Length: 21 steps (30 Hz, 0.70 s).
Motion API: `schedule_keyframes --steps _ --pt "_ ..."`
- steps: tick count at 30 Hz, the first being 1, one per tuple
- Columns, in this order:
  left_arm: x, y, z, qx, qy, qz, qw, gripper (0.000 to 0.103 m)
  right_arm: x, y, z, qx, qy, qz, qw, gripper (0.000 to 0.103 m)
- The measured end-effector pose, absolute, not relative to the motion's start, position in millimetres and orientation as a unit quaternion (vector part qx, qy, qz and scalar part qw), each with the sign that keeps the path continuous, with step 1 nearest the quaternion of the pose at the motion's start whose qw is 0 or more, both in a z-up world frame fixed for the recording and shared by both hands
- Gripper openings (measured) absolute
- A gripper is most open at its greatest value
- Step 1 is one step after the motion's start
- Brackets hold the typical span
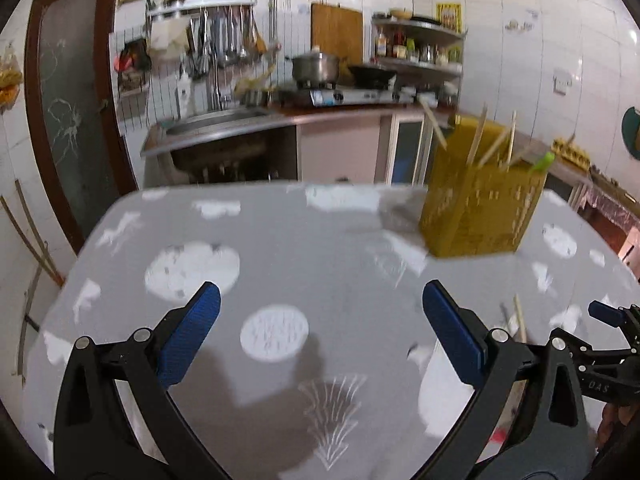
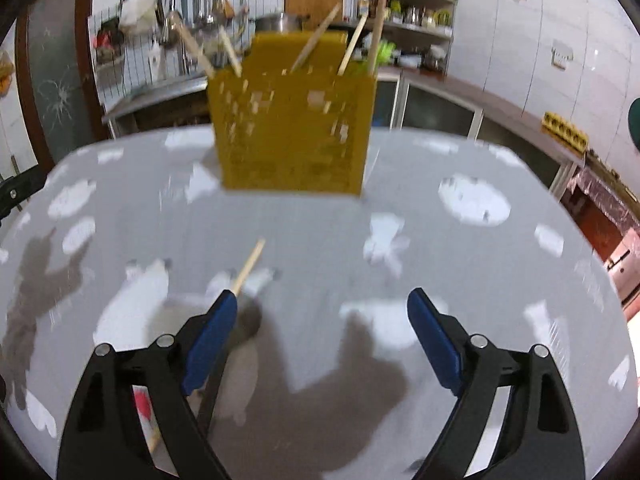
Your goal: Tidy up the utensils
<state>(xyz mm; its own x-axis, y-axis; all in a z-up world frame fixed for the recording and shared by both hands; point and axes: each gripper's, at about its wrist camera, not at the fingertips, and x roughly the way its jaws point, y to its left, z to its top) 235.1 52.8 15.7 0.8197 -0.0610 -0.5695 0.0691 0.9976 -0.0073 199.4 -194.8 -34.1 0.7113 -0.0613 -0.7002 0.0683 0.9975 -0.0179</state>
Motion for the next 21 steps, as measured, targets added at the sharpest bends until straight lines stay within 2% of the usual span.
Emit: schedule_keyframes --steps 5,9,13,18,21 --pt "232.5 53.5 -13.1 0.02 0.329 -0.027 0.944 0.098 193.4 -180.5 -45.9 0.001 0.404 -0.034 0.914 0.083" --pt "230.6 53.9 -20.4 0.025 0.338 -0.025 0.941 0.098 194.9 -170.2 -53.4 0.01 0.422 -0.025 0.906 0.064" --pt "230.3 53.6 -18.1 0.025 0.339 -0.02 0.94 0.098 200.5 -158.5 -56.0 0.008 0.434 -0.027 0.901 0.05" --pt "231.9 49.7 -15.9 0.017 0.346 -0.023 0.938 0.098 208.5 -153.7 -54.4 0.016 0.439 -0.017 0.898 0.018" --pt "233.8 44.4 -16.0 0.009 0.354 -0.03 0.935 0.098 209.7 -158.0 -52.5 0.022 0.438 -0.008 0.899 0.011"
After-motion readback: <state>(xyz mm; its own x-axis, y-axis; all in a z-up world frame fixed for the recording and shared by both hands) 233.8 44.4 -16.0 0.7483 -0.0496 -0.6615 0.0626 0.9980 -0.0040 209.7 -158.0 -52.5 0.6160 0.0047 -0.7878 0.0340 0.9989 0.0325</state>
